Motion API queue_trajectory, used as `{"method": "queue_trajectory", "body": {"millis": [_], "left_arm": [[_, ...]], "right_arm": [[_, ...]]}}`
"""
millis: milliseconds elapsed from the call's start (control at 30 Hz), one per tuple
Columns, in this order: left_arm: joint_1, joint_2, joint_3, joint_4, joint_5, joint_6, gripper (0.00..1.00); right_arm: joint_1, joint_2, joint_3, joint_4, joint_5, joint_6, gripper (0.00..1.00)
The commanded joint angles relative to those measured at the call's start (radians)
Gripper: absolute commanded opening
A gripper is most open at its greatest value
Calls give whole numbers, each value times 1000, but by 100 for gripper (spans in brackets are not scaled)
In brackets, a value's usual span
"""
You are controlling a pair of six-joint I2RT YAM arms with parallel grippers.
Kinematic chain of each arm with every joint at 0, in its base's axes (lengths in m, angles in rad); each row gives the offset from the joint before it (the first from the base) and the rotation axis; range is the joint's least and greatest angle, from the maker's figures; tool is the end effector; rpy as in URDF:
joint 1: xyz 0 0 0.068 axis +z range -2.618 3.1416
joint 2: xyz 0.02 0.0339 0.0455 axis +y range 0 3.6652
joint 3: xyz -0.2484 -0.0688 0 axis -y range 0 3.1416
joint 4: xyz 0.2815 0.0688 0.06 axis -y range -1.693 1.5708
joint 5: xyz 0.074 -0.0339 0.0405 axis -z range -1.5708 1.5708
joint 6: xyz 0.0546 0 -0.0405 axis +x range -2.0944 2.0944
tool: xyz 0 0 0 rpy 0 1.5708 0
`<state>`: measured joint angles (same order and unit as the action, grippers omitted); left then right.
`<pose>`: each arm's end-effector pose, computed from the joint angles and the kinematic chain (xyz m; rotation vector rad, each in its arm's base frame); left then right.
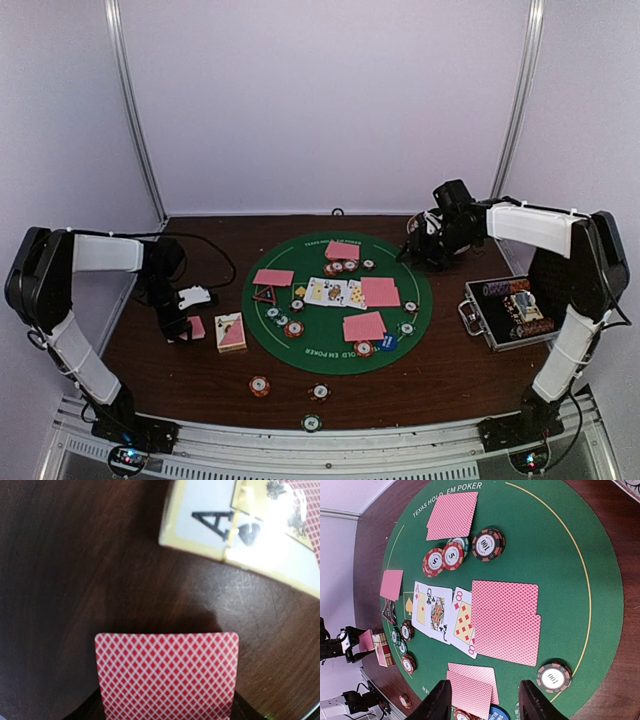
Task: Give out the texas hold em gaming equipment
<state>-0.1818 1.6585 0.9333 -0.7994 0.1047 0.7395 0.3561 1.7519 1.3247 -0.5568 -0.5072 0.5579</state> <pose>0.2922 -0.0595 0.0910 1.3660 2.7443 -0.1349 0.3780 0.1689 0.1944 0.0609 2.6768 0.9767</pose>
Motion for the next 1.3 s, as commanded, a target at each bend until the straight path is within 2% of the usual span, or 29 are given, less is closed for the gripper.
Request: {"method": "queue_trajectory", "body": {"millis": [0, 100, 167, 200, 267, 367, 600, 667, 767, 800, 967, 1067, 1167, 1267], "left_arm": [[-45, 22, -24, 34, -20, 13, 0], [-58, 24, -28, 20, -3, 9, 20], [-59, 20, -25, 2, 11, 10, 47], [-59, 18, -24, -9, 18, 12, 57], [-59, 7, -20, -32, 38, 23, 76], [-59, -9, -11, -58, 54, 27, 97], [-59, -42, 36, -109, 83, 3, 98], [-59, -56, 61, -133, 99, -3, 97], [-55, -79, 117, -161, 120, -28, 98], [-50, -88, 137, -164, 128, -40, 97], [18, -105, 257, -123, 205, -156, 98], [68, -129, 256, -12, 263, -264, 97], [108, -180, 146, 218, 306, -368, 98], [145, -202, 42, 413, 345, -460, 97]], "right_arm": [[9, -40, -32, 18, 19, 23, 50], [9, -45, -44, 16, 21, 23, 51], [10, -54, -52, 16, 21, 25, 52], [11, -58, -56, 16, 23, 25, 53], [11, -68, -60, 13, 28, 24, 55], [11, -76, -54, 1, 35, 19, 58], [11, -92, -18, -37, 41, 6, 68], [10, -105, -6, -51, 63, -5, 77], [9, -138, 15, -84, 123, -35, 97], [9, -153, 16, -84, 144, -47, 99], [4, -233, 4, -84, 319, -97, 99], [-11, -278, -33, -77, 486, -116, 100], [-42, -322, -108, -11, 622, -127, 100], [-59, -372, -243, 168, 782, -196, 99]]}}
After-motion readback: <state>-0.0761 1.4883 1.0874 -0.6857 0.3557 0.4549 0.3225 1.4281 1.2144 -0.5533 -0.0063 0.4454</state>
